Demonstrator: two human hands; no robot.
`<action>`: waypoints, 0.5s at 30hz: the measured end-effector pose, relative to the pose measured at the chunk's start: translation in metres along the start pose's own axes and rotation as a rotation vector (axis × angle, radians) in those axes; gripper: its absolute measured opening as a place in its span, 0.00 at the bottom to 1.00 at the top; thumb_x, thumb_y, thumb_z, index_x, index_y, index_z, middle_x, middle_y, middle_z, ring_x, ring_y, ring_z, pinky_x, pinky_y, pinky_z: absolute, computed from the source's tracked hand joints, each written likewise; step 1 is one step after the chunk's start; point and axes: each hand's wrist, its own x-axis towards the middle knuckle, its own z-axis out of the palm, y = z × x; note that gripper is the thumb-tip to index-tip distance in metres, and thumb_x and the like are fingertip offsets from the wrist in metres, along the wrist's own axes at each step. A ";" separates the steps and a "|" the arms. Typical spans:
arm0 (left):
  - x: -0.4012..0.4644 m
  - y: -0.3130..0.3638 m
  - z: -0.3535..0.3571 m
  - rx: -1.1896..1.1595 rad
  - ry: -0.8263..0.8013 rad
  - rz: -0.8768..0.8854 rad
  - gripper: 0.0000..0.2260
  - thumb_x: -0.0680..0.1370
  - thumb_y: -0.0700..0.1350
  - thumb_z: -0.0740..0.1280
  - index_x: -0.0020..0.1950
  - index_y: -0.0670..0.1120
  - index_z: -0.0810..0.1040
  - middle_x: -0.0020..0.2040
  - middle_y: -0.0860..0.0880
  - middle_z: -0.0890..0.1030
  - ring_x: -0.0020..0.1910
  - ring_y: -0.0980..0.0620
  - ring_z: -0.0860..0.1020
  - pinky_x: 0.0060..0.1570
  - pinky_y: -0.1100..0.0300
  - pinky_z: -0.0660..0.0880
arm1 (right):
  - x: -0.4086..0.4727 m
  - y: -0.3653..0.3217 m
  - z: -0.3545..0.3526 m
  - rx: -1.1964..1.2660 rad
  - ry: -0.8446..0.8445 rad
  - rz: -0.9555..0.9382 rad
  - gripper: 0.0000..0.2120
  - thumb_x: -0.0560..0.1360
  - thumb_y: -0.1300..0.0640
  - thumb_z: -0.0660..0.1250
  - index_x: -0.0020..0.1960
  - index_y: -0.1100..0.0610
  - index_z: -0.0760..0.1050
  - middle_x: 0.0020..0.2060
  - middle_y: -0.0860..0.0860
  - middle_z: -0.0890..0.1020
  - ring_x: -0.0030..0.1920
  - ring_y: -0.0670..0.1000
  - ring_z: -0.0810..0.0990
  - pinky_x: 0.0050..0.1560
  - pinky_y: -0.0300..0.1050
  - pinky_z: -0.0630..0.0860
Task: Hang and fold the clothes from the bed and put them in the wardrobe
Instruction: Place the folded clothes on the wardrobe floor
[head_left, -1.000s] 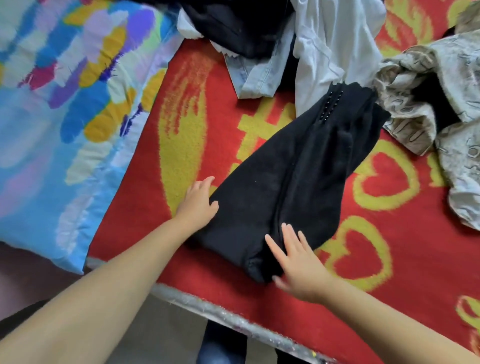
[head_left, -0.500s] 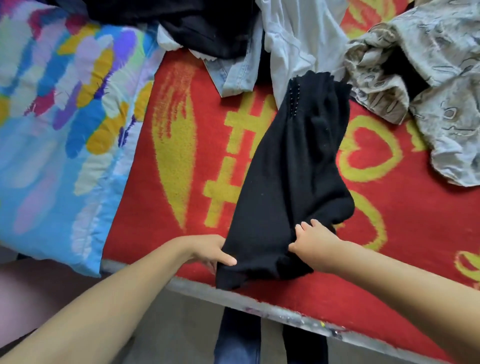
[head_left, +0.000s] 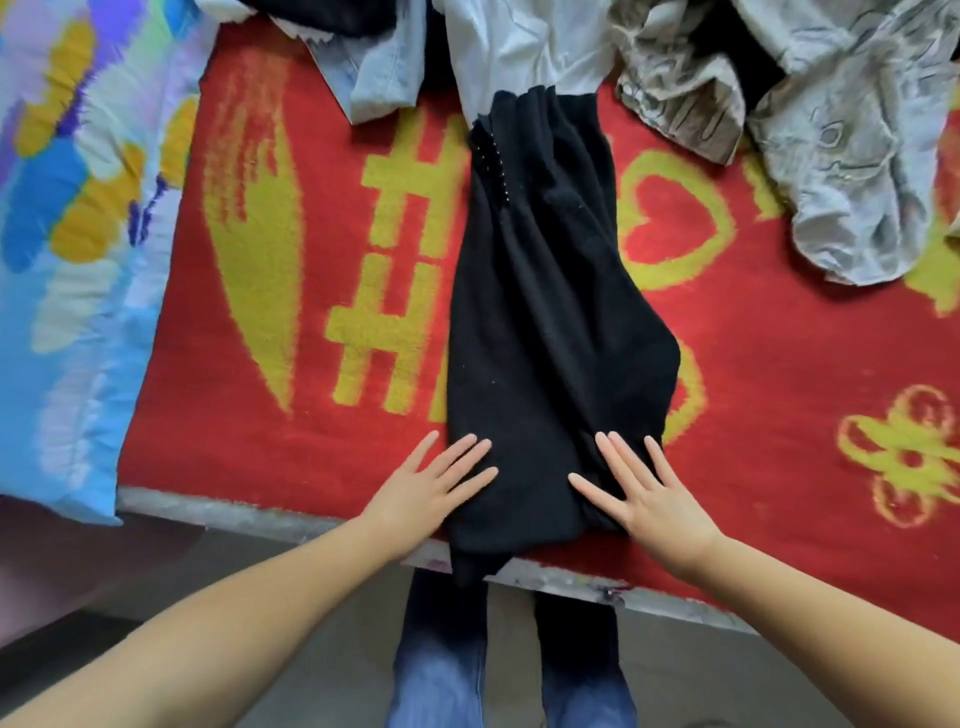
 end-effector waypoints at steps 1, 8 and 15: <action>0.004 -0.005 0.004 0.019 0.008 0.045 0.40 0.75 0.31 0.53 0.74 0.49 0.27 0.72 0.44 0.25 0.69 0.44 0.24 0.64 0.44 0.24 | 0.002 -0.001 0.004 -0.020 -0.003 -0.004 0.48 0.58 0.77 0.55 0.75 0.50 0.61 0.72 0.70 0.56 0.74 0.66 0.55 0.67 0.71 0.58; 0.034 -0.013 -0.026 -0.317 -0.106 0.113 0.33 0.74 0.32 0.57 0.77 0.53 0.59 0.79 0.51 0.51 0.78 0.55 0.46 0.71 0.60 0.32 | 0.029 -0.003 -0.027 0.178 -0.173 -0.022 0.20 0.75 0.68 0.59 0.66 0.58 0.68 0.71 0.65 0.64 0.74 0.63 0.59 0.75 0.57 0.51; -0.011 -0.022 -0.095 -1.220 -0.366 0.074 0.15 0.76 0.37 0.61 0.57 0.51 0.80 0.54 0.60 0.82 0.54 0.66 0.77 0.57 0.65 0.73 | 0.021 0.043 -0.113 0.778 -0.473 -0.147 0.15 0.68 0.62 0.63 0.53 0.51 0.73 0.37 0.42 0.77 0.37 0.36 0.74 0.36 0.32 0.67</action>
